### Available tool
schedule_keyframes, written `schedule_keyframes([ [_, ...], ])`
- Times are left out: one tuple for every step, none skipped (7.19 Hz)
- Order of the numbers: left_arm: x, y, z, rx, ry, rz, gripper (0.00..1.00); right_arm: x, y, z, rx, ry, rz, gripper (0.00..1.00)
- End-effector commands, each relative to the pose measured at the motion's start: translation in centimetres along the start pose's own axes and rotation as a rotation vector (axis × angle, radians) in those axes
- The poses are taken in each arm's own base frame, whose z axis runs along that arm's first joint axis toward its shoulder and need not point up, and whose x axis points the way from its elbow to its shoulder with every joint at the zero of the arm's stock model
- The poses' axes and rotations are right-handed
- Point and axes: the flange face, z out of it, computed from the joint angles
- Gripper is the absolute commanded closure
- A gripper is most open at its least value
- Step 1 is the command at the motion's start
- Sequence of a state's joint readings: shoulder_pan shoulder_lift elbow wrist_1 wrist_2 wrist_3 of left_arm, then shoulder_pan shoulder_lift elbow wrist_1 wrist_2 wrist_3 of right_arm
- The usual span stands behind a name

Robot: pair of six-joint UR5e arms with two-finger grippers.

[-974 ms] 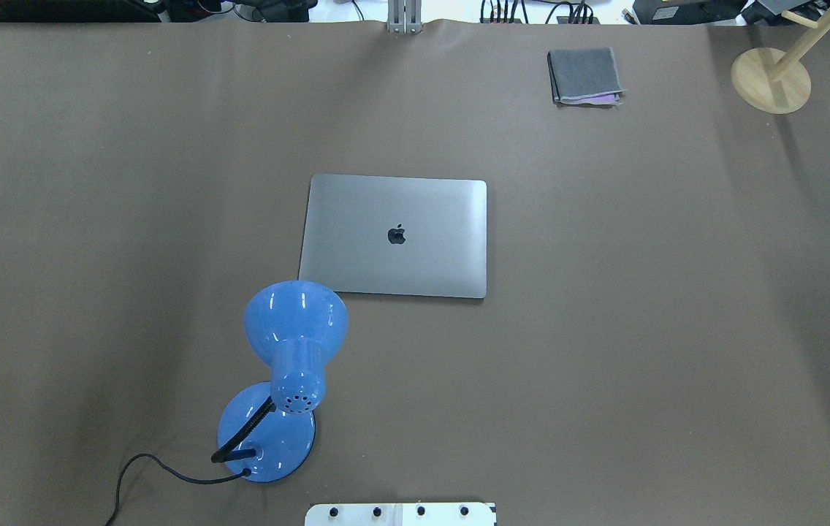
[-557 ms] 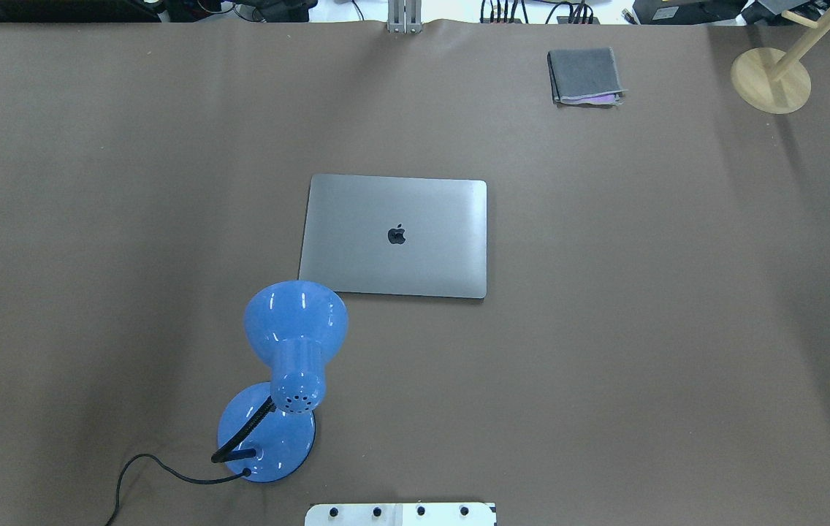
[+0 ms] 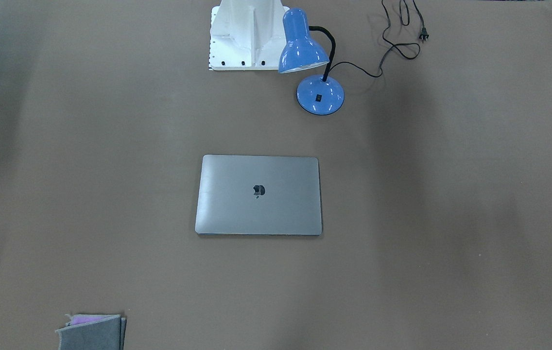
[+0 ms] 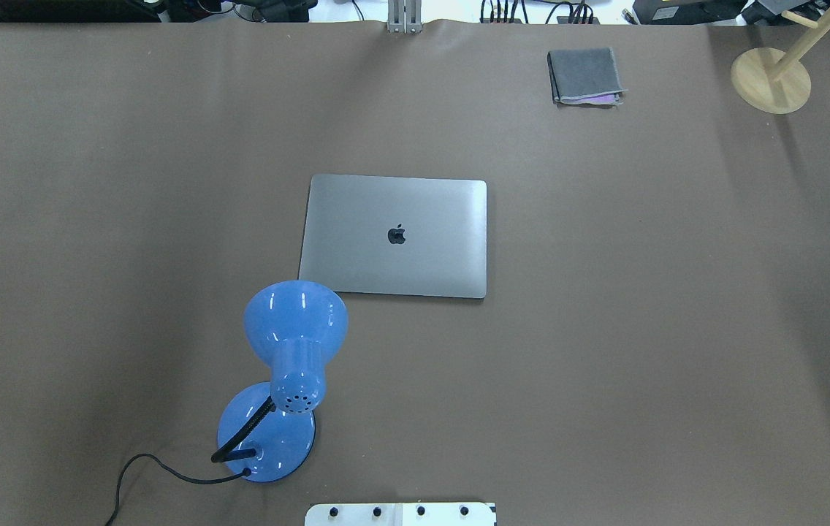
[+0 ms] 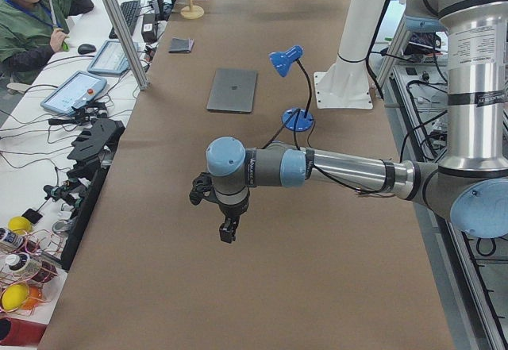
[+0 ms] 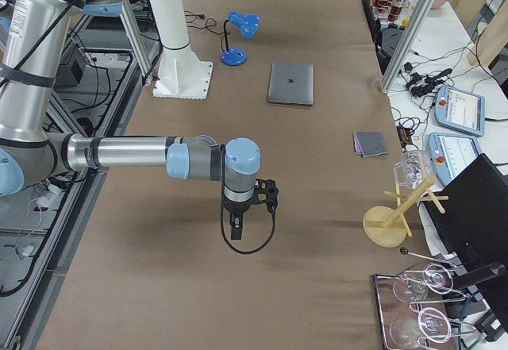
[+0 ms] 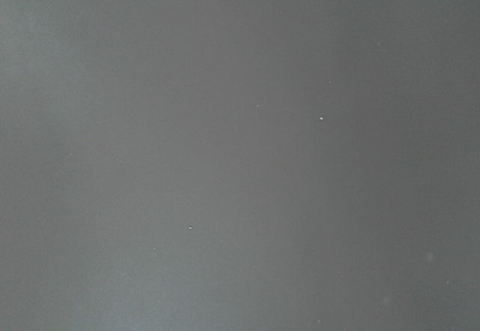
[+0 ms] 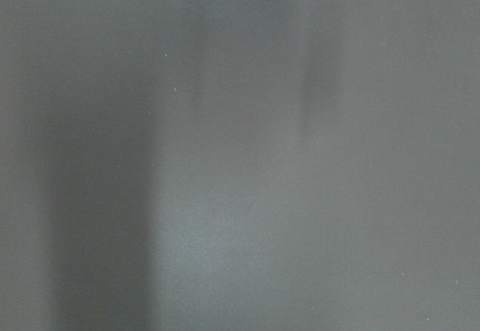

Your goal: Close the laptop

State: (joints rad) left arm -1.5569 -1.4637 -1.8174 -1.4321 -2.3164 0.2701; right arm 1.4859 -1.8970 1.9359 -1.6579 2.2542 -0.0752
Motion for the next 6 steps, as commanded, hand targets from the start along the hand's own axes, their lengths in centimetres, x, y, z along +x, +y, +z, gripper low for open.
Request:
schedule_keyframes([
  [0.30,-0.06,-0.53,0.010,-0.003,0.005,0.02,-0.17,-0.01,-0.03,0.002,-0.010,-0.002,0.00],
  [0.34,-0.09,-0.49,0.009,-0.003,0.007,0.02,-0.22,-0.02,-0.09,0.003,-0.010,-0.003,0.00],
  [0.42,-0.18,-0.59,0.011,-0.003,0.009,0.02,-0.26,-0.03,-0.15,0.004,-0.010,-0.004,0.00],
  [0.42,-0.18,-0.59,0.011,-0.003,0.009,0.02,-0.32,-0.04,-0.20,0.005,-0.011,-0.005,0.00],
  [0.39,-0.10,-0.55,0.010,-0.003,0.008,0.02,-0.59,-0.25,-0.13,0.003,-0.011,-0.011,0.00],
  [0.34,-0.09,-0.49,0.009,-0.003,0.007,0.02,-0.68,-0.34,-0.14,0.003,-0.012,-0.014,0.00],
])
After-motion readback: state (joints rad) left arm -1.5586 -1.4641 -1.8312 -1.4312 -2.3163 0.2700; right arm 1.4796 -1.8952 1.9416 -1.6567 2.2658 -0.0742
